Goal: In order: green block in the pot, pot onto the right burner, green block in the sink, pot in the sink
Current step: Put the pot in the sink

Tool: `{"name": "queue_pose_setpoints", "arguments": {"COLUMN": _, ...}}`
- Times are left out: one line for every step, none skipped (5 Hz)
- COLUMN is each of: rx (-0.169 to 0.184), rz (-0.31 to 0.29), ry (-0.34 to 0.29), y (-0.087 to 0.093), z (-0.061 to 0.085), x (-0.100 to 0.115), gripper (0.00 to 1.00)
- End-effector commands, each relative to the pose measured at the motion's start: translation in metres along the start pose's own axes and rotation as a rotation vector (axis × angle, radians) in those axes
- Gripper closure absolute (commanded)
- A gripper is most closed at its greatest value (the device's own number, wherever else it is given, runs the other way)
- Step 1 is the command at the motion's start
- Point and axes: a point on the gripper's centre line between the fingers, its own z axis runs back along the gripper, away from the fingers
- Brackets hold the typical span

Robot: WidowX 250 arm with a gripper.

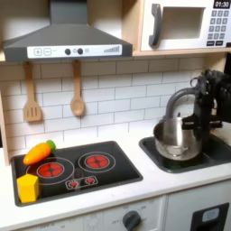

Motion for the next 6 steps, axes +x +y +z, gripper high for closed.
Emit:
{"name": "queue_pose_setpoints", "arguments": {"rx": -0.014, "rz": -0.042, "ry": -0.043, "y": -0.021, "z": -0.015, "x": 0.012, "gripper": 1.00}}
{"name": "queue_pose_setpoints", "arguments": {"rx": -0.036, "rz": -0.064, "ry": -0.036, "y": -0.026, "z": -0.027, "x": 0.017, "gripper": 1.00}}
{"name": "queue_pose_setpoints", "arguments": {"rx": -0.038, "rz": -0.069, "ry": -0.017, "y": -0.028, "z": -0.042, "x": 0.020, "gripper": 1.00}}
{"name": "queue_pose_setpoints", "arguments": {"rx": -0.044, "rz": -0.075, "ry": -0.019, "y": -0.027, "z": -0.049, "x": 0.026, "gripper": 1.00}}
{"name": "queue_pose_setpoints", "arguments": {"rx": -0.047, "rz": -0.085, "ry": -0.023, "y": -0.028, "z": -0.052, "x": 0.031, "gripper": 1.00}}
{"name": "queue_pose_setpoints", "arguments": {"rx": -0.053, "rz": -0.113, "ry": -0.019, "y": -0.028, "z": -0.051, "x": 0.031, "gripper": 0.00}}
